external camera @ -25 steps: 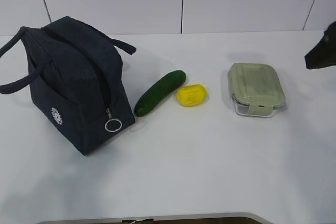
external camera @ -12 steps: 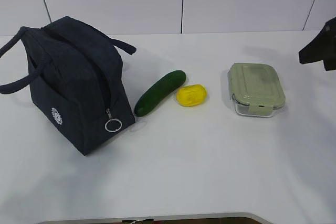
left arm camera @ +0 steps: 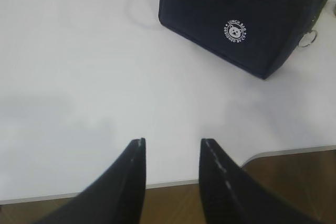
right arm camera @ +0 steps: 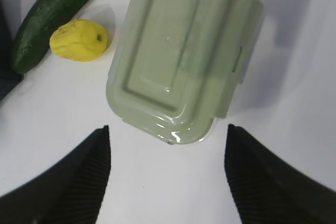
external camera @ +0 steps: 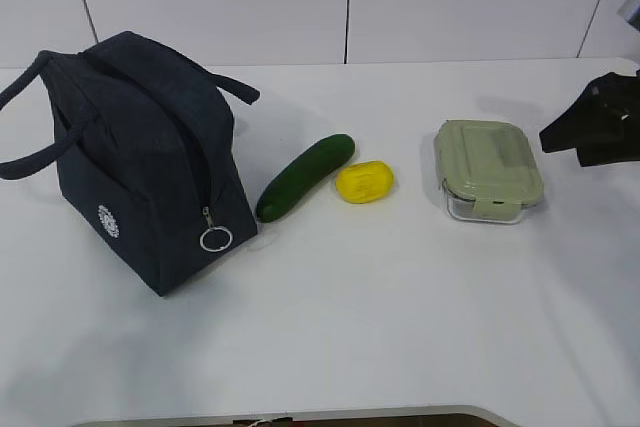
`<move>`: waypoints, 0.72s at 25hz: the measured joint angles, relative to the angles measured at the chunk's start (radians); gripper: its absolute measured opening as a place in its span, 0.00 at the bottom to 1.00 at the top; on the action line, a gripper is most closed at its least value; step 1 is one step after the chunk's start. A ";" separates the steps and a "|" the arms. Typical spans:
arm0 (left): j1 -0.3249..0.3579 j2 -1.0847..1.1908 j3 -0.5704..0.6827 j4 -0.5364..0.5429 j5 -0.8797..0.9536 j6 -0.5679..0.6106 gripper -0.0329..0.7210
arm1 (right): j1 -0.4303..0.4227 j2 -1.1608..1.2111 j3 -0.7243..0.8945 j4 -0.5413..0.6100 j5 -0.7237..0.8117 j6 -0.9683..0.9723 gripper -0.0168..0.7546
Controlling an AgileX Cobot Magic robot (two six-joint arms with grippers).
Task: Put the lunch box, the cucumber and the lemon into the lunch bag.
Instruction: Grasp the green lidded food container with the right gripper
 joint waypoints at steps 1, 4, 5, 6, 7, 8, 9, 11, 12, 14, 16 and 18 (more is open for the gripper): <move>0.000 0.000 0.000 0.000 0.000 0.000 0.36 | 0.000 0.013 0.000 0.016 0.000 -0.016 0.72; 0.000 0.000 0.000 0.000 0.000 0.000 0.36 | -0.007 0.046 -0.004 0.062 -0.009 -0.054 0.72; 0.000 0.000 0.000 0.000 0.000 0.000 0.36 | -0.008 0.055 -0.006 0.071 -0.014 -0.068 0.72; 0.000 0.000 0.000 0.000 0.000 0.000 0.36 | -0.013 0.067 -0.006 0.083 -0.018 -0.083 0.72; 0.000 0.000 0.000 0.000 0.000 0.000 0.36 | -0.020 0.079 -0.006 0.100 -0.020 -0.097 0.72; 0.000 0.000 0.000 0.000 0.000 0.000 0.36 | -0.027 0.092 -0.006 0.120 -0.020 -0.105 0.72; 0.000 0.000 0.000 0.000 0.000 0.000 0.36 | -0.031 0.102 -0.008 0.139 -0.022 -0.116 0.72; 0.000 0.000 0.000 0.000 0.000 0.000 0.36 | -0.047 0.125 -0.010 0.191 -0.026 -0.137 0.72; 0.000 0.000 0.000 0.000 0.000 0.000 0.36 | -0.055 0.135 -0.013 0.214 -0.026 -0.150 0.72; 0.000 0.000 0.000 0.000 0.000 0.000 0.36 | -0.067 0.158 -0.015 0.276 -0.024 -0.184 0.72; 0.000 0.000 0.000 0.000 0.000 0.000 0.36 | -0.077 0.181 -0.015 0.337 -0.010 -0.222 0.72; 0.000 0.000 0.000 0.000 0.000 0.000 0.36 | -0.082 0.209 -0.015 0.397 0.017 -0.254 0.72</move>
